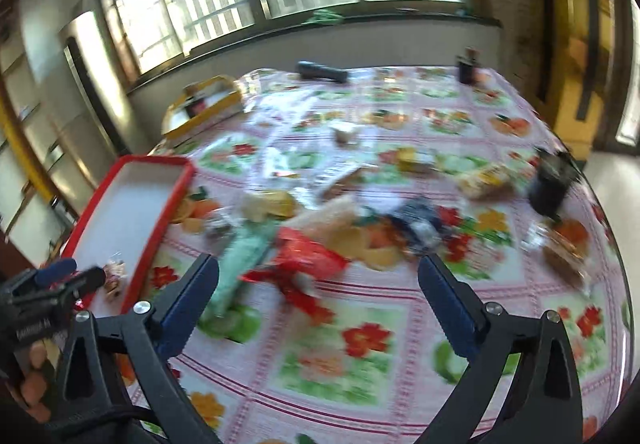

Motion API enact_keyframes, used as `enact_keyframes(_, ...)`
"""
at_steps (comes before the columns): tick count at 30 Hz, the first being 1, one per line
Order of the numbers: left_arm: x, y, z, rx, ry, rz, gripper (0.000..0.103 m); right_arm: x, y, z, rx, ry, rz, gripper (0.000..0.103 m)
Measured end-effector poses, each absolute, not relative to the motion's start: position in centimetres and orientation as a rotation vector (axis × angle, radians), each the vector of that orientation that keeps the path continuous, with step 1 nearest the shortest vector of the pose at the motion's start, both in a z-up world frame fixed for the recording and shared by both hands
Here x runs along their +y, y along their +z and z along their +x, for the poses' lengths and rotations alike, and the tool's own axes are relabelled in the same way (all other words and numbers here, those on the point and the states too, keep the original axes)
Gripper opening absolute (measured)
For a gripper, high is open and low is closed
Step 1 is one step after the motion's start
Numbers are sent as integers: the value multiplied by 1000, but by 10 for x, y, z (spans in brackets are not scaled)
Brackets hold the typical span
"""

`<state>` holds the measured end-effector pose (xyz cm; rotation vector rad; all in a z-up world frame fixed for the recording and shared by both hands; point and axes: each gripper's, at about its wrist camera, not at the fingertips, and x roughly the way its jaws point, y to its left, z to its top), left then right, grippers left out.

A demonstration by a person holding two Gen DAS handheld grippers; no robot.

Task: Organize snacks
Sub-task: 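Move left gripper to green wrapped bar while right gripper approaches red chip bag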

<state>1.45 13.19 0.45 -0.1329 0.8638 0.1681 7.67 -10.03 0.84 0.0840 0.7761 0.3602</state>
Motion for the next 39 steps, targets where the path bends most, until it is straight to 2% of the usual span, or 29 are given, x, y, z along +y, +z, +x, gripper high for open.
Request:
enact_keyframes(7, 100, -8, 37, 919, 124, -86, 78, -127, -10, 83, 844, 407, 156, 101)
enact_keyframes(12, 93, -18, 50, 955, 117, -52, 78, -111, -24, 85, 856, 503, 137, 100)
enact_keyframes(25, 96, -40, 74, 1031, 60, -6, 78, -60, -45, 136, 934, 737, -48, 100)
enact_keyframes(26, 96, -42, 76, 1035, 55, -2, 78, -58, -48, 138, 943, 738, -62, 97)
enact_keyframes(29, 93, -51, 87, 1063, 51, 11, 78, -49, -60, 149, 992, 753, -83, 82)
enact_keyframes(30, 93, -53, 89, 1070, 42, 13, 78, -47, -65, 153, 1019, 761, -78, 80)
enact_keyframes(39, 85, -82, 124, 1148, 11, 25, 78, -45, -69, 158, 1025, 768, -72, 80)
